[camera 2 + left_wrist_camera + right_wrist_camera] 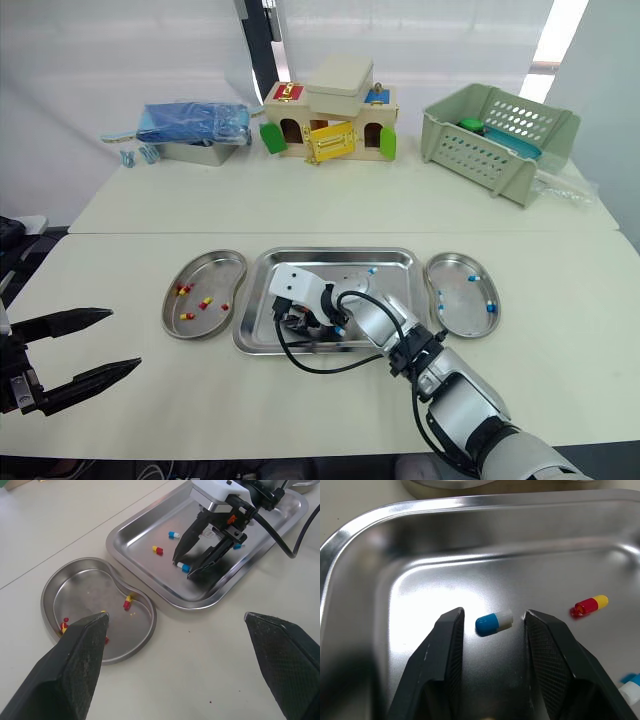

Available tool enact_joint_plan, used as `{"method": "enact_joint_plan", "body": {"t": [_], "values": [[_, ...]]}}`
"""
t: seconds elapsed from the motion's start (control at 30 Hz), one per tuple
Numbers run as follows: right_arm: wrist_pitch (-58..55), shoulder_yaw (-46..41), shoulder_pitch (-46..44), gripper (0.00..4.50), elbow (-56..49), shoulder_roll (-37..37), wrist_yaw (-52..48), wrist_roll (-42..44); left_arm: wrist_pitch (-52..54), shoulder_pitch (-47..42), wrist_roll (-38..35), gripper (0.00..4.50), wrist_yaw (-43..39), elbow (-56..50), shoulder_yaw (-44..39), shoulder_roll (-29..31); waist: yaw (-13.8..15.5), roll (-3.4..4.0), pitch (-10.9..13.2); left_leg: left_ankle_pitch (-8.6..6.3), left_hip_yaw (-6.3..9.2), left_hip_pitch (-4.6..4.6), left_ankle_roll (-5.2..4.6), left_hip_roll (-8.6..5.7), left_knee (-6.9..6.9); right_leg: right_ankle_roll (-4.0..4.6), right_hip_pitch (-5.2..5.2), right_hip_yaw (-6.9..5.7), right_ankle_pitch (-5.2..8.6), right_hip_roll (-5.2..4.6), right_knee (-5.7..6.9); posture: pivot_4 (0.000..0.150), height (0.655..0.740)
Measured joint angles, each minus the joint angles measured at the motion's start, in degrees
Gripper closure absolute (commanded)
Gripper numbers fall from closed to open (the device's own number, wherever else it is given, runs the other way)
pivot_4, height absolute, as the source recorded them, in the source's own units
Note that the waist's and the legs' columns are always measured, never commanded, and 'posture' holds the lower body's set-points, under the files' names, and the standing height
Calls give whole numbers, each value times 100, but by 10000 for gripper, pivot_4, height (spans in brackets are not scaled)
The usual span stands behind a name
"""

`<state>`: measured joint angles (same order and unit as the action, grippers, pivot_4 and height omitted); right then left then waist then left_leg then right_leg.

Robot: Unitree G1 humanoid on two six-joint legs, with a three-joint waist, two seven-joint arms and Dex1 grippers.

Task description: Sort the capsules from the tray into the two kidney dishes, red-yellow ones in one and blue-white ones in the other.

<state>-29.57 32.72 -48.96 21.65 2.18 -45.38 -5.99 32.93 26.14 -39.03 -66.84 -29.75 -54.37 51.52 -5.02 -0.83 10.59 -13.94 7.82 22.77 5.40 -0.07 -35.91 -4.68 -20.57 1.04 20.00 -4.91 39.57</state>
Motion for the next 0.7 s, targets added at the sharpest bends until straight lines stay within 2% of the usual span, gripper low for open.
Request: {"method": "enact_joint_plan", "body": {"t": [0.1,0.7], "values": [[-4,-11,0,33210,2,-2,36,-5,-41,9,12,0,-3,1,0,0,1,0,0,0,0,0,0,0,0,0,0,0,0,0,0,1500,7400],[-100,-56,-1,33210,10,-64,33,-3,-68,25,17,0,3,1,0,0,-1,0,0,-1,0,-1,-2,0,1,0,0,0,0,0,0,1500,7400]]}}
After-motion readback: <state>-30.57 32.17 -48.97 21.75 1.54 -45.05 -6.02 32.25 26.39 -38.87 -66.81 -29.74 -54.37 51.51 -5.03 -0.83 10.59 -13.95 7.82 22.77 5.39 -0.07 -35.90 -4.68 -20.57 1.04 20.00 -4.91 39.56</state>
